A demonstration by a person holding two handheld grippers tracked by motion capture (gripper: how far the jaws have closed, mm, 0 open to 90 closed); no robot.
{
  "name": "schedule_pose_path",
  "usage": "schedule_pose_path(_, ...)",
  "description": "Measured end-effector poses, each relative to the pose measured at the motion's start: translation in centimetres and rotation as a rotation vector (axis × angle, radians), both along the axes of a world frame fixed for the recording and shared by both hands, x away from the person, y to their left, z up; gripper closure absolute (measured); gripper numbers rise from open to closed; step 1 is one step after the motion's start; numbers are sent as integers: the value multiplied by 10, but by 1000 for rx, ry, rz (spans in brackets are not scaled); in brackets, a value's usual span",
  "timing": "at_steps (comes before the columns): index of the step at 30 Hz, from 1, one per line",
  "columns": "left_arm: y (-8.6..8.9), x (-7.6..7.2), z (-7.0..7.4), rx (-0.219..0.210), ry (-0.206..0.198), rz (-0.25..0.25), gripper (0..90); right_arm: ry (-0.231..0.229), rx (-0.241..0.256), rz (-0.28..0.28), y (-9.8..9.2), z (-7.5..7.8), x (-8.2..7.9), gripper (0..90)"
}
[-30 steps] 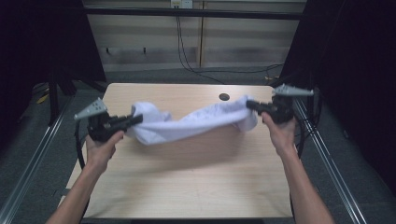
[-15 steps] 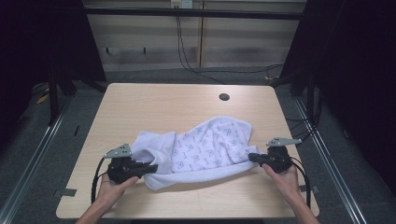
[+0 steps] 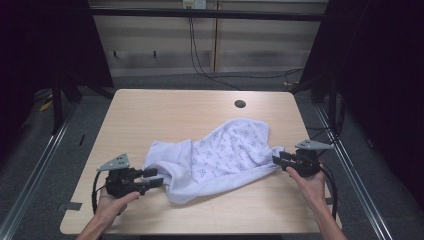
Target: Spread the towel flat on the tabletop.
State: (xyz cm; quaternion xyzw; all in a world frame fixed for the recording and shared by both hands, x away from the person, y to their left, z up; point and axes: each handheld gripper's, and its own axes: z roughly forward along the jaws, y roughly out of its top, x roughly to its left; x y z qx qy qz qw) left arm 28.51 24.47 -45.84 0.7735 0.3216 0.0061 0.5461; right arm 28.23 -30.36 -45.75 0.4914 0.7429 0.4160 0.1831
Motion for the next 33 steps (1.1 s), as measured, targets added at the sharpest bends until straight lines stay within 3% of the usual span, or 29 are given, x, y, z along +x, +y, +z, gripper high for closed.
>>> schedule_pose_path(2, 9, 6, 1, -8, -9, 72, 414, -14, 10, 48, 11, 6, -11, 565)
schedule_pose_path(4, 11, 15, -3, 8, 1, 97, 411, -15, 13, 67, 16, 6, -13, 561)
schedule_pose_path(5, 4, 22, -11, 44, 28, 82, 393, -14, 17, 110, 28, 6, -15, 545)
schedule_pose_path(6, 4, 22, -11, 44, 28, 82, 393, -14, 17, 110, 28, 6, -15, 545)
schedule_pose_path(8, -11, 28, -20, 124, 53, 53, 403, -11, 16, 150, 42, 6, -14, 536)
schedule_pose_path(10, -26, 32, -29, 207, 55, 18, 480, -8, 12, 182, 56, 5, -13, 533)
schedule_pose_path(11, -33, 32, -33, 235, 48, -21, 603, -3, 7, 194, 62, 5, -11, 526)
schedule_pose_path(14, -44, 27, -39, 274, 53, -53, 806, 4, -3, 249, 85, 2, -8, 521)
schedule_pose_path(20, -58, 17, -42, 248, 97, -63, 820, 5, -9, 305, 102, 2, -14, 521)
schedule_pose_path(21, -64, 14, -42, 264, 75, -64, 814, 2, -4, 315, 105, 2, -15, 521)
schedule_pose_path(22, -70, 10, -41, 285, 52, -76, 811, 0, -8, 322, 107, 3, -17, 521)
schedule_pose_path(26, -100, -5, -41, 285, 45, -130, 802, -12, 7, 334, 112, 8, -19, 521)
schedule_pose_path(28, -119, -18, -40, 276, 59, -193, 777, -15, 16, 341, 114, 10, -18, 521)
schedule_pose_path(31, -123, -24, -36, 283, 60, -210, 711, -16, 15, 348, 116, 10, -18, 523)
schedule_pose_path(33, -116, -25, -29, 264, 58, -226, 647, -18, 26, 365, 123, 12, -17, 531)
